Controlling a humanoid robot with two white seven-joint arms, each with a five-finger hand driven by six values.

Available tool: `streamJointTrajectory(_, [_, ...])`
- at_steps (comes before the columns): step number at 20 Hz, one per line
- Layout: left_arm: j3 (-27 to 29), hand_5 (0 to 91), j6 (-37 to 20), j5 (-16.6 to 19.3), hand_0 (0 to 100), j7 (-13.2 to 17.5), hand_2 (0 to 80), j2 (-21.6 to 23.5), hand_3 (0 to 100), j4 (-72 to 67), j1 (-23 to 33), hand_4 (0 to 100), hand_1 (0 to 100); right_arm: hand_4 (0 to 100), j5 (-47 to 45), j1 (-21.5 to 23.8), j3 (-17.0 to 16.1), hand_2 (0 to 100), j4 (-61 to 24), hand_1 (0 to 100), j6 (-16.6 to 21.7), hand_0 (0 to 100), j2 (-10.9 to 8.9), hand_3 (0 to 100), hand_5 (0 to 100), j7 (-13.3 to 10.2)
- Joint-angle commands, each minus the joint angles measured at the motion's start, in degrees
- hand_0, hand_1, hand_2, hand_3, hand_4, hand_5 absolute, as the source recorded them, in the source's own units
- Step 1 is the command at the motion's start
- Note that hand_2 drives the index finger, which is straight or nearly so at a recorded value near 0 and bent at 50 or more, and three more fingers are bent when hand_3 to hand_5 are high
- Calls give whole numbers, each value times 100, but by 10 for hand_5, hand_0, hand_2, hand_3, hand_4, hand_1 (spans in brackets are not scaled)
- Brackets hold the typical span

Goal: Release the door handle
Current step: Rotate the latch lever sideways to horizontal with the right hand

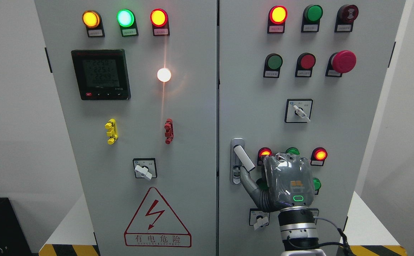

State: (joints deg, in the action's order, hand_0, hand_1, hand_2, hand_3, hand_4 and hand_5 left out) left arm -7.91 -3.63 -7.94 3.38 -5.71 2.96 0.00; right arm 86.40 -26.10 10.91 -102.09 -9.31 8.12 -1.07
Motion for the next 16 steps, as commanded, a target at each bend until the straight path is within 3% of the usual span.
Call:
streamJointTrajectory(1, [0, 0, 2, 3, 120, 5, 0, 0, 0, -6, 106, 0, 556, 942, 0, 0, -19, 911, -22, 291, -1, 470, 5, 1000, 945, 2])
streamJointTrajectory(16, [0, 0, 2, 3, 120, 5, 0, 0, 0, 3, 106, 0, 556, 941, -9, 9, -63, 910, -101, 289, -10, 472, 5, 1000, 945, -7])
